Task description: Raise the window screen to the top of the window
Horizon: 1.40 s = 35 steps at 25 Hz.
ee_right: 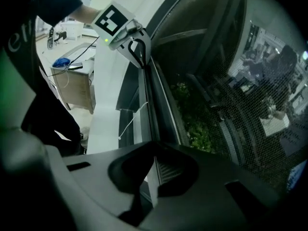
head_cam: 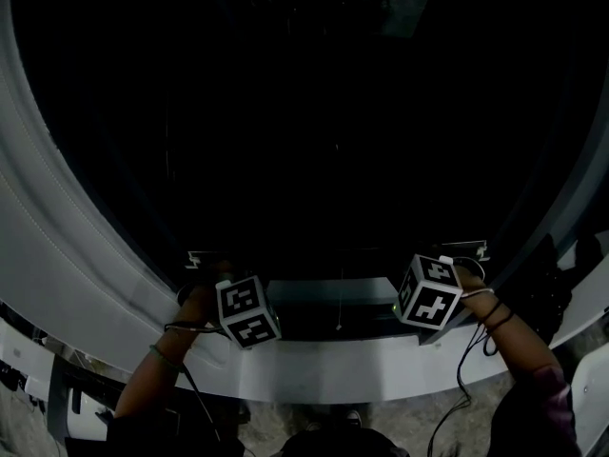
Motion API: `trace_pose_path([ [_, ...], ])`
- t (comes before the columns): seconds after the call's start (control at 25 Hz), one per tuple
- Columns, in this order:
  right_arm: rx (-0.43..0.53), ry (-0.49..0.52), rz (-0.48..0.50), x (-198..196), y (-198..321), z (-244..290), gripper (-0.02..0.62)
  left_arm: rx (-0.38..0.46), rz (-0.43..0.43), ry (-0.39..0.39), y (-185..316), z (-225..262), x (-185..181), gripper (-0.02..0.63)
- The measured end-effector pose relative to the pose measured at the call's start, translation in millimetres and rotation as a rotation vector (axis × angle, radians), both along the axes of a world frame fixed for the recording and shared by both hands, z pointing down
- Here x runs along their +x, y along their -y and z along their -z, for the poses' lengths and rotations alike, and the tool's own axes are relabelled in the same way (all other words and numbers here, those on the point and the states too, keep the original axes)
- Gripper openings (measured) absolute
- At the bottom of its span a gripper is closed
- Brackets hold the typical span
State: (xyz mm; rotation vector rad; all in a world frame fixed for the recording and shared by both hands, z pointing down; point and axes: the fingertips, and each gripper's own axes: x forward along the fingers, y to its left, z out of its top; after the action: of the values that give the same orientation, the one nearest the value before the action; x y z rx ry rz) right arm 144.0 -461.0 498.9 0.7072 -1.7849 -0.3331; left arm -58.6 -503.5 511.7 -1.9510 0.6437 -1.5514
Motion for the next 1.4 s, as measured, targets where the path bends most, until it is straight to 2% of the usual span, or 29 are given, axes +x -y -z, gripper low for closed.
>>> trace_pose_path([
  [0.08, -0.002, 0.0, 0.01, -1, 1, 1, 0.026, -0.052, 0.002, -0.026, 1, 0, 0, 0.023],
  [0.16, 0.052, -0.01, 0.038, -1, 1, 4, 0.026, -0.087, -0.013, -0.091, 1, 7, 3, 0.029],
  [0.24, 0.179, -0.029, 0.056, -1, 3, 16, 0.026, -0.013, -0.036, -0.132, 2, 22, 3, 0.029],
  [0.28, 0.211, -0.037, 0.053, 0, 4, 23, 0.026, 0.014, -0.036, -0.13, 4, 30, 2, 0.029],
  [0.4, 0.135, -0.046, 0.041, -1, 9, 34, 0.026, -0.044, -0.038, -0.064, 8, 39, 0, 0.028],
  [0.48, 0.122, -0.047, 0.051, -2, 8, 36, 0.026, -0.063, -0.06, -0.048, 7, 40, 0, 0.026],
  [0.68, 0.233, -0.033, 0.051, -1, 12, 66, 0.026, 0.035, -0.076, -0.105, 11, 71, 1, 0.026],
  [1.08, 0.474, 0.038, 0.034, 0, 15, 205, 0.028, 0.259, -0.092, -0.288, 17, 210, 0, 0.035],
  [1.4, 0.635, 0.039, 0.031, 0, 20, 304, 0.031, 0.398, -0.092, -0.314, 24, 309, 0, 0.038],
])
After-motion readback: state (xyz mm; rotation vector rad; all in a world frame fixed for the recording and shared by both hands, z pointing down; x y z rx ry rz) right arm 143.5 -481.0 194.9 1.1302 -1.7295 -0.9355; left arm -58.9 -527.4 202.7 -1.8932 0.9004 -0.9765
